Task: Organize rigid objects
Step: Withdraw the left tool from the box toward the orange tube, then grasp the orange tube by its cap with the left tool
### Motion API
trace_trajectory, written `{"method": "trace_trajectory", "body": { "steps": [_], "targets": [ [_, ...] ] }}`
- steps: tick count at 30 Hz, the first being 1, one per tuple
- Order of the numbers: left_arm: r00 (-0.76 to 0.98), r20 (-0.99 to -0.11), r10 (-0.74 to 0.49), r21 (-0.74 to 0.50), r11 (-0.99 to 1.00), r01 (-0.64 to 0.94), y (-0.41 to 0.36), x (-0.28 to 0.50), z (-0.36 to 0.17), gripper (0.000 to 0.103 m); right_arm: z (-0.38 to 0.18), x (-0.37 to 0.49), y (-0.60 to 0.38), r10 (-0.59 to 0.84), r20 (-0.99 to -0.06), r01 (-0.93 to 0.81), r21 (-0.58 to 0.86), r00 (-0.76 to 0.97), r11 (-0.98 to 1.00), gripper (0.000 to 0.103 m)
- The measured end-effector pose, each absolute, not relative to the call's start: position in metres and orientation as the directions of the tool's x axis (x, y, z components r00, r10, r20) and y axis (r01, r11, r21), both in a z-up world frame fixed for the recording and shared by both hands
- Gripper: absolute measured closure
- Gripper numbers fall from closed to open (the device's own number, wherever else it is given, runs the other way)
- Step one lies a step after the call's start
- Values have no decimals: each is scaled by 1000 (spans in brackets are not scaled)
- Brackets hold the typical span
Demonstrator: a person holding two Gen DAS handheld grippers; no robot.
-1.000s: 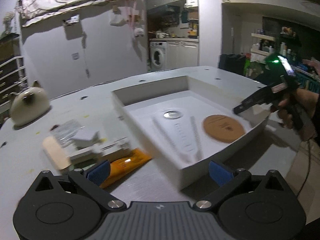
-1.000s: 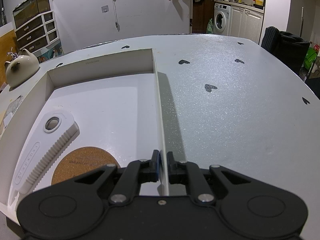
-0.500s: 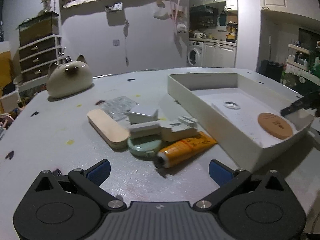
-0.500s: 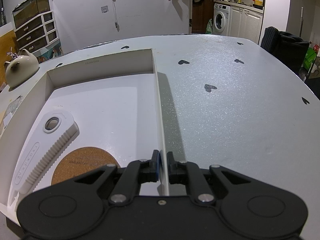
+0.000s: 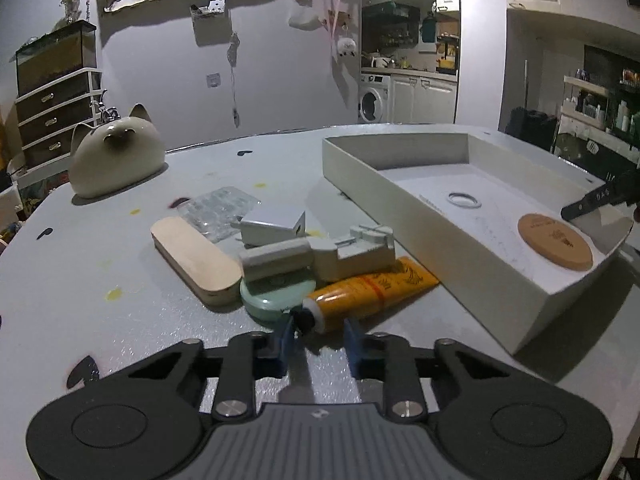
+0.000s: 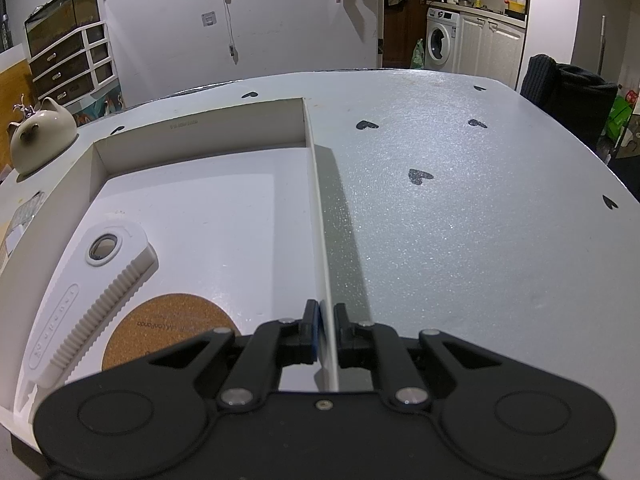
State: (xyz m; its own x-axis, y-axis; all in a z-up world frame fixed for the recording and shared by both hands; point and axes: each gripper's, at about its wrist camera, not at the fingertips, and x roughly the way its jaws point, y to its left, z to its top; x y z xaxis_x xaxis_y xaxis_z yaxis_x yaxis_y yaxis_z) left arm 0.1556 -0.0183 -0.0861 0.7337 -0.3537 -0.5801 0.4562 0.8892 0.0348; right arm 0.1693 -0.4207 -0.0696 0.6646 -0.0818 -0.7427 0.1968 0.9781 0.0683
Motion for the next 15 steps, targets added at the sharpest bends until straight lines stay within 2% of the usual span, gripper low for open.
{"method": "trace_trajectory", "body": {
  "steps": [4,9,13,14,15],
  "targets": [
    [723,-588,-362,25,885,464,-11,145,-86,96,-70,169,-421,-82,-742,197,69,665,978,94],
    [715,-591,-374,24,878,478,-2,125,-86,102,-70,169,-421,-82,-742,197,69,666,978,94],
    [726,-577,-376,33,877,480,5,122,-84,95,-70,169,-421,-82,-742,196,68,665,978,94],
    [723,-578,-378,31,876,482,5,125,-83,91,-70,169,-421,-82,-742,197,69,665,978,94],
    [723,-576,-381,29,875,484,6,128,-83,83,-70,169,-421,-81,-743,197,69,665,978,94]
  ]
}}
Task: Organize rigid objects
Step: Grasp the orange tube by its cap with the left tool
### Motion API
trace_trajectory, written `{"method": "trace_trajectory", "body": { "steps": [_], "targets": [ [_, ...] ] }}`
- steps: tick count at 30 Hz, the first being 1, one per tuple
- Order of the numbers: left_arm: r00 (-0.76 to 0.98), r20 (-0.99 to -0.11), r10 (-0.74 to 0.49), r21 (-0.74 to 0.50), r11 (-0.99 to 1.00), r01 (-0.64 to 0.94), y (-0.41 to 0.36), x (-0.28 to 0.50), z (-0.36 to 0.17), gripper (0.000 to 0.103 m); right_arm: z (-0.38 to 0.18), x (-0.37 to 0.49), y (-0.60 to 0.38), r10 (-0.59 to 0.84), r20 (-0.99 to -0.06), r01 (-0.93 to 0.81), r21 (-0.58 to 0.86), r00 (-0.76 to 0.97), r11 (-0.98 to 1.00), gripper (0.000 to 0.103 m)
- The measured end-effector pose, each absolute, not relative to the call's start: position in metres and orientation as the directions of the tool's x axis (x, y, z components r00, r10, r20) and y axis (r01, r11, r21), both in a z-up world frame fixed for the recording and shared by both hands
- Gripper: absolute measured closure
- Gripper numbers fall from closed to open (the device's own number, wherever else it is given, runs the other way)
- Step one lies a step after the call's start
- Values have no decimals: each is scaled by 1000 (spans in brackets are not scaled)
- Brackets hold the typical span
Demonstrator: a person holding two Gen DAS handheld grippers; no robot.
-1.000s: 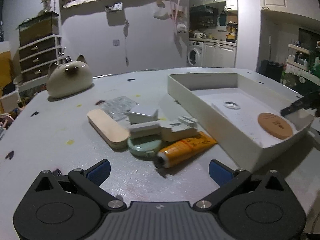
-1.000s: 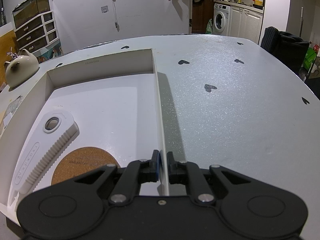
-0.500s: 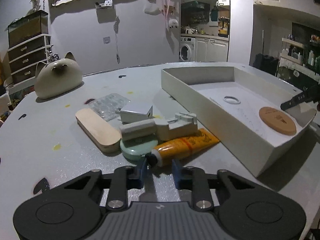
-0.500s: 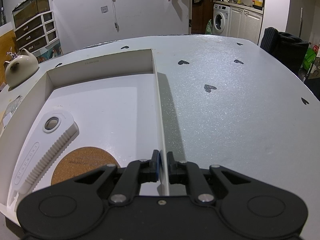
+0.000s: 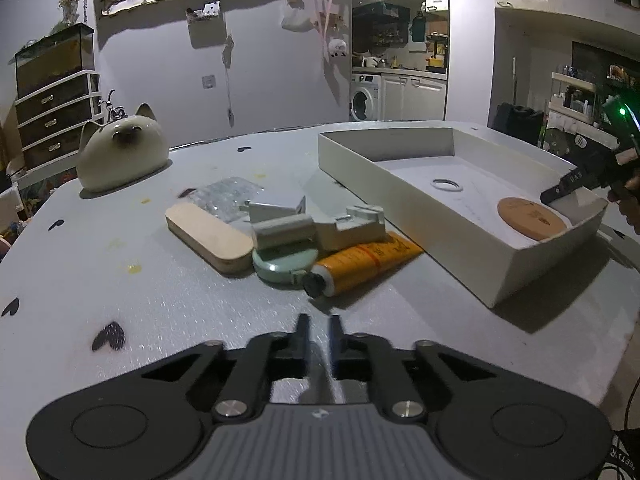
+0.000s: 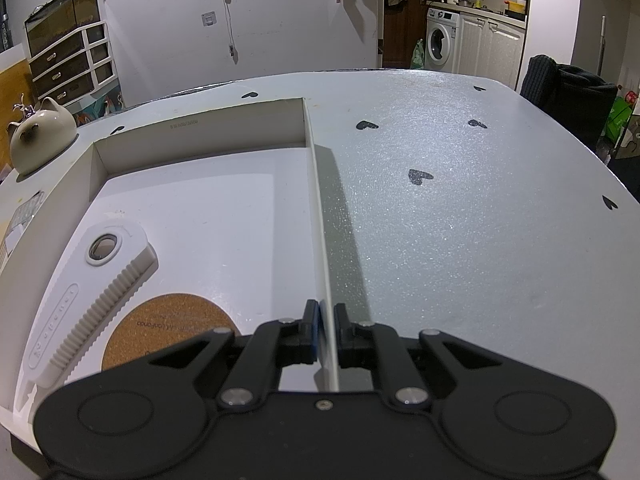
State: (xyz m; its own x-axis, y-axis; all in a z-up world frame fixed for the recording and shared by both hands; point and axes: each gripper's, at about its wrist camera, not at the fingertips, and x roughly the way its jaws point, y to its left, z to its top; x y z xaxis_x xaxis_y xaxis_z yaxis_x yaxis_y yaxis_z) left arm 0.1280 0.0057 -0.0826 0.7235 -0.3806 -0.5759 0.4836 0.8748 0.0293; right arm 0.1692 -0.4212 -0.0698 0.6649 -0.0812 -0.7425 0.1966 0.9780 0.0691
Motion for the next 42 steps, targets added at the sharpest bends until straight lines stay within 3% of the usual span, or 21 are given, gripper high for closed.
{"method": "trace_trajectory", "body": {
  "steps": [2,6,9,11,13,20,22,23,31,42],
  "targets": [
    [724,-564,-398,25,867,497,5,135,-81,68,-70,169,-422,-82,-742,198,69,665,978,94],
    [713,-554,-431,38,842,538,-3,148,-81,59,-70,170,-422,-82,-742,198,70,666,978,94],
    [706,-549,-447,57,823,566,-9,159,-82,47,-70,169,-422,-82,-742,198,69,666,978,94],
    [687,-558,-465,32,815,578,-9,168,-84,37,-70,169,-421,-82,-741,198,69,666,978,94],
    [666,-565,-487,-6,809,587,-9,176,-84,34,-70,169,-421,-82,-741,198,69,666,978,94],
    [625,-586,-515,10,767,641,-17,164,-86,49,-70,169,-421,-83,-740,198,69,667,978,94],
    [630,-585,-510,18,769,639,-15,158,-86,60,-69,169,-421,-82,-740,197,70,668,978,94],
    [628,-589,-508,14,770,637,-14,156,-87,73,-69,169,-421,-82,-740,197,70,668,978,94],
    [629,-592,-504,8,777,630,-9,132,-86,76,-69,168,-420,-81,-736,196,71,672,978,94],
    [613,-663,-430,54,790,611,-5,113,-76,75,-69,168,-420,-81,-735,197,73,673,978,94]
  ]
}}
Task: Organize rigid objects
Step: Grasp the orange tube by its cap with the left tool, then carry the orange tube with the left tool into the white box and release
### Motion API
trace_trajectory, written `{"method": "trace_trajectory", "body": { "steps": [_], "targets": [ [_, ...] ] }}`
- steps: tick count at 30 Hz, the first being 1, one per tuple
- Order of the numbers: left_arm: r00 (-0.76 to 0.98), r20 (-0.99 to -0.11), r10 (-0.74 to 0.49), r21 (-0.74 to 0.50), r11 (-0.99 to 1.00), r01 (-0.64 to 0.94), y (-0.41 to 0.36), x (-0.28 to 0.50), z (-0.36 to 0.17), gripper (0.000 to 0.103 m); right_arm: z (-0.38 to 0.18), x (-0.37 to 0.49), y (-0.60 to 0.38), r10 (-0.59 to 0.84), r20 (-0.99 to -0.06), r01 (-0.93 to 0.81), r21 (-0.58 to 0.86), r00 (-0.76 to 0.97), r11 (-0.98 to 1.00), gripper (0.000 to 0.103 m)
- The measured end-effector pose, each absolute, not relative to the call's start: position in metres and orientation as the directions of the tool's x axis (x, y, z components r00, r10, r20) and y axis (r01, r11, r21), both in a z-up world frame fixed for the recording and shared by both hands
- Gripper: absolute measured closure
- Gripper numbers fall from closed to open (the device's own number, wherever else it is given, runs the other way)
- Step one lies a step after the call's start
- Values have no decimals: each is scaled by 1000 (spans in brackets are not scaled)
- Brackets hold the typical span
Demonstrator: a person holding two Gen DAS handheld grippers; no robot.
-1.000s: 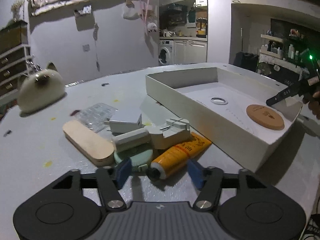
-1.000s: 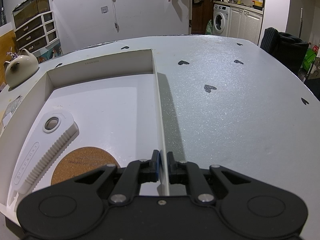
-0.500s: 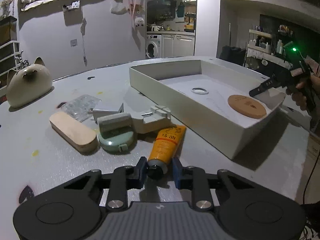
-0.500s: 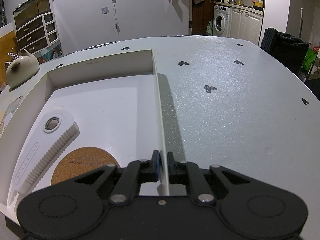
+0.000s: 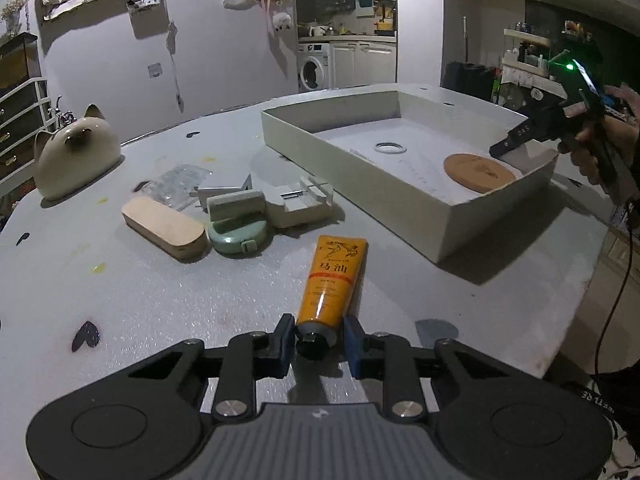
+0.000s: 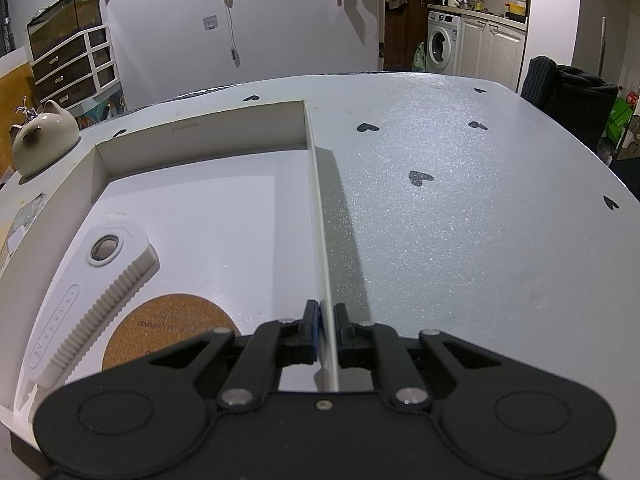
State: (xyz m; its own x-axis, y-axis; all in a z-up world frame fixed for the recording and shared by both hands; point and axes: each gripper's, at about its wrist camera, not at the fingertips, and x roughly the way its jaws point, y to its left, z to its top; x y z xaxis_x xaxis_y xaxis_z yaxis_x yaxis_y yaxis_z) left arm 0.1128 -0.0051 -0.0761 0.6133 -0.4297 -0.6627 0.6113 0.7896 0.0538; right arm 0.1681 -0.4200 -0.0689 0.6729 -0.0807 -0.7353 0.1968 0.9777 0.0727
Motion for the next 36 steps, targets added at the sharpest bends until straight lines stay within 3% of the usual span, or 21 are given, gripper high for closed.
{"method": "trace_trajectory", "body": {
  "steps": [4,8,10,15,17,25,36],
  "targets": [
    [620,-656,-431,34,803,595,-13,125,-78,73,-69,167,-419,-81,-733,198,74,676,977,94],
    [636,-644,-425,32,816,577,-20,134,-80,60,-69,167,-420,-81,-733,196,73,675,978,94],
    [635,-639,-434,17,818,575,-21,139,-82,59,-69,167,-420,-80,-734,194,72,675,978,94],
    [633,-631,-448,13,810,586,-28,138,-82,62,-70,167,-421,-79,-732,194,73,677,978,94],
    [633,-625,-457,6,808,589,-29,135,-82,73,-70,166,-421,-79,-732,194,73,677,978,94],
    [674,-603,-426,-19,853,522,-20,127,-75,74,-70,167,-420,-79,-732,194,73,676,978,94],
    [737,-484,-471,-42,854,519,-21,126,-28,74,-70,166,-420,-80,-732,195,74,677,978,94]
  ]
}}
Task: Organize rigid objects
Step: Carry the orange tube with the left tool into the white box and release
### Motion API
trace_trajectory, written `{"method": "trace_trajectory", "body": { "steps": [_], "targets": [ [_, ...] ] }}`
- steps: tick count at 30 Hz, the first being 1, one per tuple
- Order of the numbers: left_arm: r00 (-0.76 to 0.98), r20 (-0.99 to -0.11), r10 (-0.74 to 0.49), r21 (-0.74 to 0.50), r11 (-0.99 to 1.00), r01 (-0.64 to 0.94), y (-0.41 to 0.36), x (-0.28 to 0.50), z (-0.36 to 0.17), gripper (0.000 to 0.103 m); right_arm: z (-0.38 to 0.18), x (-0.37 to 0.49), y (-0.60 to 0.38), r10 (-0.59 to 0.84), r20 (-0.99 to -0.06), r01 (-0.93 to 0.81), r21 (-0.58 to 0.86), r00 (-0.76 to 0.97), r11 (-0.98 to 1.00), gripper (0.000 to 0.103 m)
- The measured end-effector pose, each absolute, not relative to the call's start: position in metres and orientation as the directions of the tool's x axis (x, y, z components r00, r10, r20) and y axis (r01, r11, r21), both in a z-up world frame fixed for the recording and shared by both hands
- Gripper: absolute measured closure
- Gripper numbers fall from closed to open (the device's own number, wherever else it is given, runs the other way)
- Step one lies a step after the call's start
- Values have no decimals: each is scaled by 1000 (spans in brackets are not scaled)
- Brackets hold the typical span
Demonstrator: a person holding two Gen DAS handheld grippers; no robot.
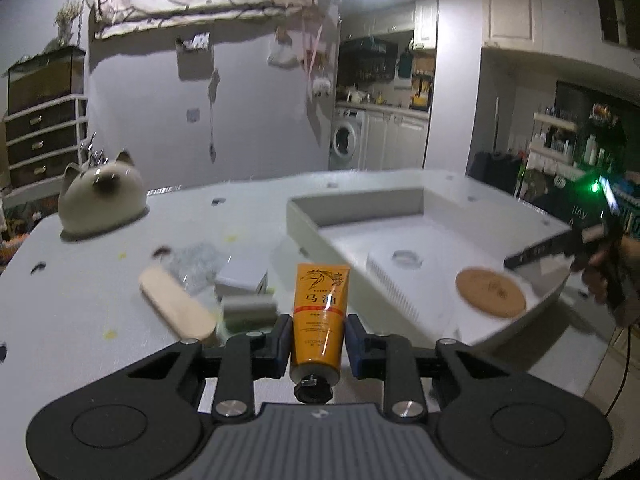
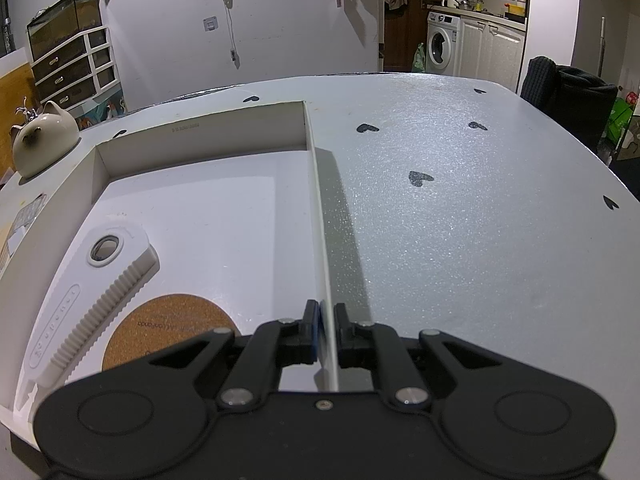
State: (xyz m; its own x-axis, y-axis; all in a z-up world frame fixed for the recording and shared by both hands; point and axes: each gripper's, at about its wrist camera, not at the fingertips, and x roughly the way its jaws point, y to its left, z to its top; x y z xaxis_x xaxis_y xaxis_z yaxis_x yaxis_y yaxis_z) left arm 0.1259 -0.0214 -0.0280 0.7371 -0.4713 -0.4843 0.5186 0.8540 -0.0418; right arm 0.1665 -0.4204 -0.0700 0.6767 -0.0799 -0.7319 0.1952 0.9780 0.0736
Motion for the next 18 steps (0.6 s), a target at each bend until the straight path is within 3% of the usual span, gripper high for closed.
{"method": "trace_trajectory", "body": {
  "steps": [9,18],
  "targets": [
    [685,-474,-552,-60,797,601,-80,137,-21,74,-70,167,-420,-80,-732,195,73,677,978,94],
    [559,-541,-628,-204,743,637,-140,150,-34,74,-70,166,-421,-80,-731,196,75,678,978,94]
  ]
}}
